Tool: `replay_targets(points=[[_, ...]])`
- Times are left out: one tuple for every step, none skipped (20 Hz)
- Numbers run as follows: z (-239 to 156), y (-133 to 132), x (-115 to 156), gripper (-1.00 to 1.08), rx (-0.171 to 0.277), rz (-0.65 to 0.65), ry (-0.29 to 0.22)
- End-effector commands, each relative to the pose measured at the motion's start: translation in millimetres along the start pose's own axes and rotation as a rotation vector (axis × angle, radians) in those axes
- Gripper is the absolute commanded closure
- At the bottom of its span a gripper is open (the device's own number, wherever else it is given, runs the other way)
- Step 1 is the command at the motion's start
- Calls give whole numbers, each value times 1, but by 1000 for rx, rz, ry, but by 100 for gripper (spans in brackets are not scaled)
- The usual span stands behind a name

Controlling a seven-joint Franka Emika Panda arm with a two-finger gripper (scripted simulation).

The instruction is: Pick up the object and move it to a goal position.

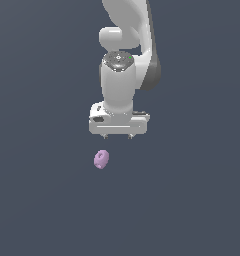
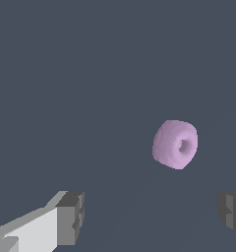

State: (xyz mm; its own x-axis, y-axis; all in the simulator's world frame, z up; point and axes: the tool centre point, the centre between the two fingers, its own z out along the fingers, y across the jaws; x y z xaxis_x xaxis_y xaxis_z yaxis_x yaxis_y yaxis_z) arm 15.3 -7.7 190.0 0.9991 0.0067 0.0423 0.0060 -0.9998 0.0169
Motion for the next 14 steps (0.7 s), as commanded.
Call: replay_targets(points=[[8,7,2,-92,2,30,-5],[12,10,4,-92,3,46,-7],[16,14,5,-92,4,64,-9],[21,18,6,-92,5,84,-12],[27,23,8,-92,6,106,-15],[33,28,10,-92,7,130,-18],[40,34,11,-92,8,155,-21],[47,40,13,-92,9,182,-24],[53,46,14,-92,10,206,-27],[59,51,15,-92,10,228,-30],[64,55,16,-92,10,249,-33],[69,60,16,-92,10,267,-35],[74,63,17,-92,10,284,-37],[78,67,17,-92,10,298,-39]])
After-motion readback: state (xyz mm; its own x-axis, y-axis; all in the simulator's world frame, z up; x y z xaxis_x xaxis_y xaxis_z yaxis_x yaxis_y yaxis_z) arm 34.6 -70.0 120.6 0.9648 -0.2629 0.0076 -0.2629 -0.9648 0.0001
